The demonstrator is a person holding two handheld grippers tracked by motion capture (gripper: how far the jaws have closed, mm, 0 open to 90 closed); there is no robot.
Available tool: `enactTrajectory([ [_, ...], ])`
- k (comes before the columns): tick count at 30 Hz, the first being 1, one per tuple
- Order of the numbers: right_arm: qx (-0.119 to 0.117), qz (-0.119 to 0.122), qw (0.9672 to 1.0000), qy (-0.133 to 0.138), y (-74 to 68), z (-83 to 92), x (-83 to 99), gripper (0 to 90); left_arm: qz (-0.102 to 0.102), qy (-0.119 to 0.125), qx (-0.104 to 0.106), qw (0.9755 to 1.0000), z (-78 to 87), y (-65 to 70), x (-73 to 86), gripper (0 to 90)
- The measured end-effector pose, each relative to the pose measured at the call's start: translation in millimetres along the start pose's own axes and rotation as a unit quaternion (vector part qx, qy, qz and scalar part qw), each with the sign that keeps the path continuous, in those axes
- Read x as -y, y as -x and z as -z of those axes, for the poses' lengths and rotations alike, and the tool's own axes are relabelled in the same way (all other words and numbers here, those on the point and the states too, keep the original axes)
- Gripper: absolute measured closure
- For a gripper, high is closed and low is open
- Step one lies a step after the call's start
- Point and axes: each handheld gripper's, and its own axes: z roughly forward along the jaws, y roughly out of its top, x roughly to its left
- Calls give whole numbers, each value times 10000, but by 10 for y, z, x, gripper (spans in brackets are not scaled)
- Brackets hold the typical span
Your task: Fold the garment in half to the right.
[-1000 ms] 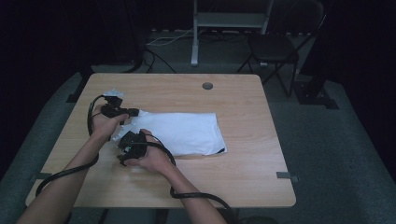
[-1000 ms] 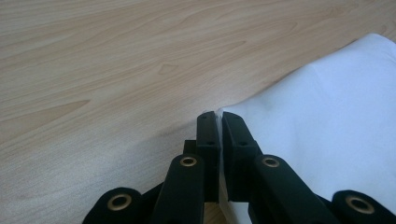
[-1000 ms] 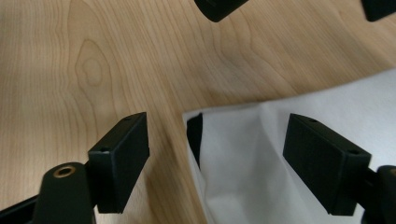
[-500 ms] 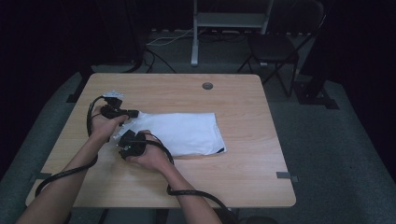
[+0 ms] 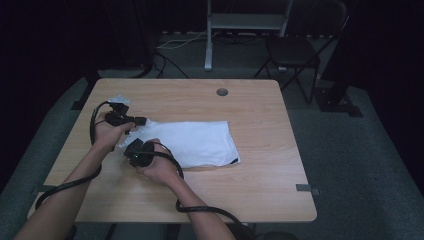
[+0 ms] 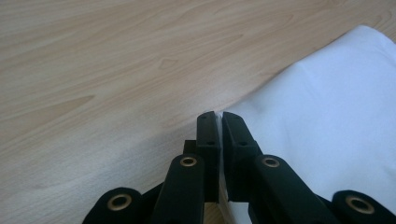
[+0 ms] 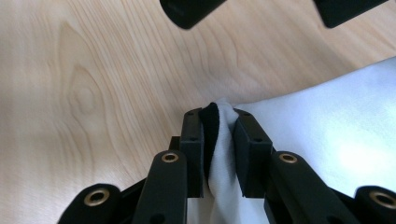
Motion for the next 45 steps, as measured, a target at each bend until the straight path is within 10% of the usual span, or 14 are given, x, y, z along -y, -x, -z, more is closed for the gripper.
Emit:
enactTrajectory([
  [21, -156, -275, 9962, 809, 24, 259, -289, 762, -190, -1, -294, 9994, 280, 19, -267, 862],
  [45, -245, -402, 9924, 1137, 26, 358, -533, 763, -257, 14, -455, 9986, 500, -3, -430, 862],
])
